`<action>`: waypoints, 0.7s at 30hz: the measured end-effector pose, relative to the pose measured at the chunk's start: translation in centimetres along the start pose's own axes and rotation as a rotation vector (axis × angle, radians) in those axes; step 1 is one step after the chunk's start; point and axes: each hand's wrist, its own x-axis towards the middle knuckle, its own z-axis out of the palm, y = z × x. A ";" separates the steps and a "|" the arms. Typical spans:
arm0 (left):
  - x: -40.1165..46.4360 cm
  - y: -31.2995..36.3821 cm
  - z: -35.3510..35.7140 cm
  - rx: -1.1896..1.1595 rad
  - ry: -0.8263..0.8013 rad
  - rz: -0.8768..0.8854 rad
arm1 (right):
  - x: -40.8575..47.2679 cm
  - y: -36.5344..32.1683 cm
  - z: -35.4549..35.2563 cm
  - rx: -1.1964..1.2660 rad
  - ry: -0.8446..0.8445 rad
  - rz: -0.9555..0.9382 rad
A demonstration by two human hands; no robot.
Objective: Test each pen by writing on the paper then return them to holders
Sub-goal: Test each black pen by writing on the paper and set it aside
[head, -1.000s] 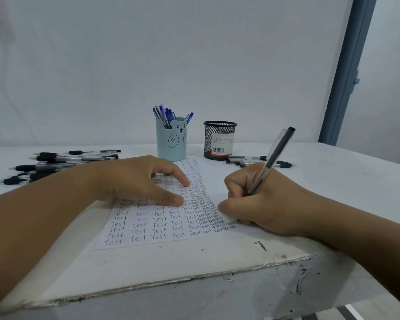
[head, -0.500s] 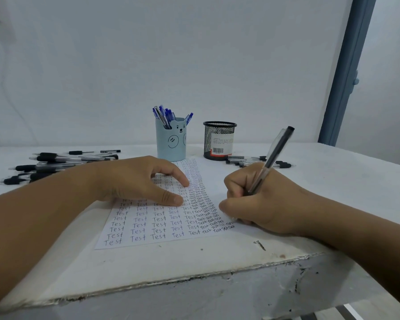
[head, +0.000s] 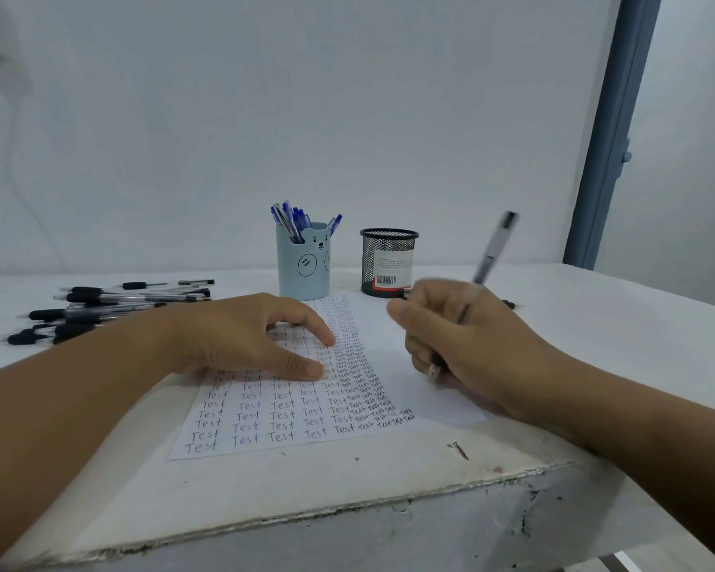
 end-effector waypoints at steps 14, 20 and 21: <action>-0.1 0.2 0.0 0.016 0.009 -0.008 | 3.2 -0.3 -0.3 -0.757 0.077 -0.229; -0.2 0.3 0.0 0.012 0.009 -0.006 | 3.8 0.6 -0.9 -0.885 -0.013 -0.260; -0.2 0.3 0.0 0.008 0.010 -0.005 | 4.0 0.7 -1.1 -0.924 -0.022 -0.246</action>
